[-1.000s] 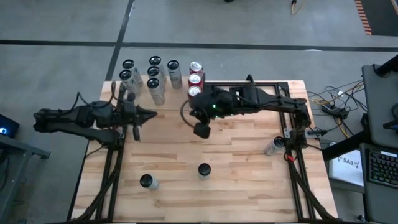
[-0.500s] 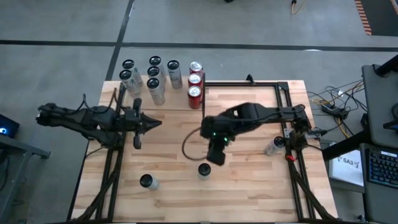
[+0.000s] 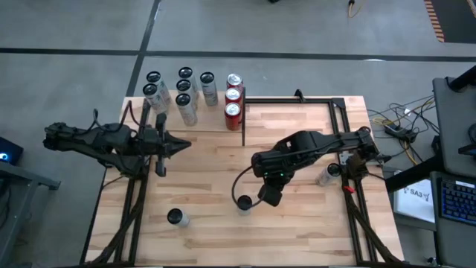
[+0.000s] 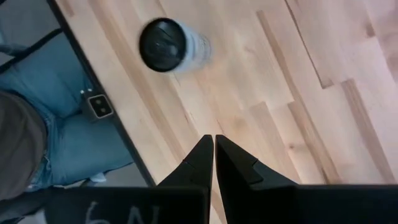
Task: Place canned beverage on shelf
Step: Put the white pink soda can on the shelf aligned with the other white pink soda cans
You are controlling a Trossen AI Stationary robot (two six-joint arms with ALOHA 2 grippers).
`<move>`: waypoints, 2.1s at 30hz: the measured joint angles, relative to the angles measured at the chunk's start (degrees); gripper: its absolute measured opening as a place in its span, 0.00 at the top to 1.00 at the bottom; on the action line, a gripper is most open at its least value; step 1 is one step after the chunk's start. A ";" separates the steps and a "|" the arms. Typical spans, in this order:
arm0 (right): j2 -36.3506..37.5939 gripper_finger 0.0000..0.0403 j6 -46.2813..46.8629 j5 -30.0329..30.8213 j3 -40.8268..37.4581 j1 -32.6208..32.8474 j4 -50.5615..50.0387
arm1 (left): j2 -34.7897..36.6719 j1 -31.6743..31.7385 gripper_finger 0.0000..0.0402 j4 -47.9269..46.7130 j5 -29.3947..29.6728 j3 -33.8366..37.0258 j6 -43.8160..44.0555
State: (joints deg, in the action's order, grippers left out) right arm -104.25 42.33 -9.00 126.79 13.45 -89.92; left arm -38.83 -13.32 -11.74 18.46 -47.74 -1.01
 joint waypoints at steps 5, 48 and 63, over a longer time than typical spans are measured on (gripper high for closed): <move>3.56 0.98 1.99 1.56 -6.57 -1.46 -0.01 | -0.42 0.01 1.00 -0.01 0.00 0.00 -1.76; 41.15 0.81 36.13 2.63 -54.64 -6.75 -0.06 | -0.58 0.02 1.00 0.17 8.16 -5.47 -15.04; 41.14 0.33 37.33 0.40 -58.14 -6.73 -0.05 | -0.56 0.02 1.00 0.17 8.20 -5.42 -15.04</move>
State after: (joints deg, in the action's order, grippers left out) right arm -63.11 79.66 -8.60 68.65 6.72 -89.97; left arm -39.40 -13.30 -11.57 26.65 -53.17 -16.05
